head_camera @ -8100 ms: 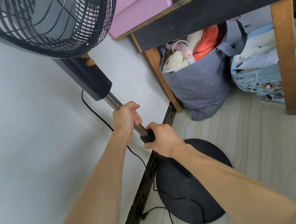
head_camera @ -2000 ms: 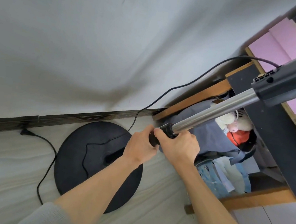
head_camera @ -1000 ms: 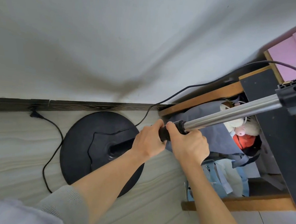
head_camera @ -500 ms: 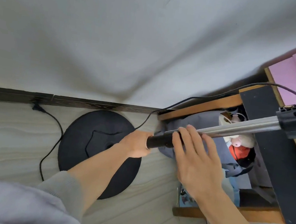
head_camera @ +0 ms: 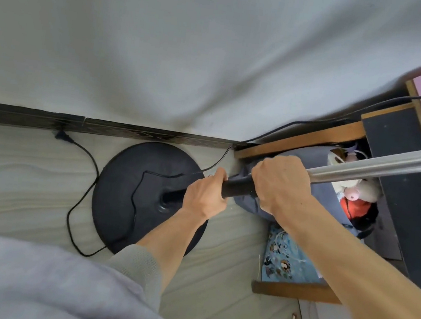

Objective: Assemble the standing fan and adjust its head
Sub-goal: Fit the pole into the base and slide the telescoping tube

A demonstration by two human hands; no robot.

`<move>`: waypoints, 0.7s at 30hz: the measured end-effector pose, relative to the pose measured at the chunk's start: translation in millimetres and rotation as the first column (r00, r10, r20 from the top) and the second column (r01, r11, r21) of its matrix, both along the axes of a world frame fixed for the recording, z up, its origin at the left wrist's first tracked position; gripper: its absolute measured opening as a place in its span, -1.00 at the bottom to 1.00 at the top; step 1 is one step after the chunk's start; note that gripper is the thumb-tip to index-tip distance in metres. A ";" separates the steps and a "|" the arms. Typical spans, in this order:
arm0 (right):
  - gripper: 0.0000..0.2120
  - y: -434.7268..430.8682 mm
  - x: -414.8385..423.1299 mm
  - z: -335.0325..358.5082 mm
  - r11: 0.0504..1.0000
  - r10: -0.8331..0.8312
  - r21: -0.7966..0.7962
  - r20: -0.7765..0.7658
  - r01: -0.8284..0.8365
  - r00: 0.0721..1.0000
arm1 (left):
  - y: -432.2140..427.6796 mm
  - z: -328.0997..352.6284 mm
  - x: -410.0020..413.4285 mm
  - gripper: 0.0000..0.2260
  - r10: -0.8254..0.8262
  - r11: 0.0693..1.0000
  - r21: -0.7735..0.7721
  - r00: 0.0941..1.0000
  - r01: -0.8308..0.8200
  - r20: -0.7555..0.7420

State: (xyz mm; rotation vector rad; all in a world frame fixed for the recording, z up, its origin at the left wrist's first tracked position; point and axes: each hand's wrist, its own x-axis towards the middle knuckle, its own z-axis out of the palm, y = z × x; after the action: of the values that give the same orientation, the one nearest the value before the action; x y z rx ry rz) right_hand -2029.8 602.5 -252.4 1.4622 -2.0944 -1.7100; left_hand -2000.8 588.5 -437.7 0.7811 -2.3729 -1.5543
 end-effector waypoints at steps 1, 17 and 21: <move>-0.82 -3.0 -1.2 0.1 1.000 -0.026 0.013 -0.005 0.026 1.000 | -0.3 0.0 -0.5 -0.78 0.009 1.000 0.000 1.000 -0.009 -0.005; -0.88 27.3 -1.0 -12.4 0.995 0.024 -0.089 -0.097 -0.033 0.995 | 17.7 -2.0 3.0 -0.74 0.063 0.998 -0.012 0.998 -0.063 -0.004; -0.85 13.6 -1.5 -7.9 0.997 -0.064 -0.052 -0.034 0.062 0.997 | 14.8 -2.4 -0.5 -0.76 0.077 0.997 -0.014 0.997 -0.077 -0.014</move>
State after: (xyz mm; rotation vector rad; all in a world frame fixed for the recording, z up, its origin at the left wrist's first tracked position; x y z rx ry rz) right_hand -2031.4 616.1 -260.3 1.3561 -2.1716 -1.6772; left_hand -2001.4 603.3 -440.1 0.8455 -2.3132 -1.5059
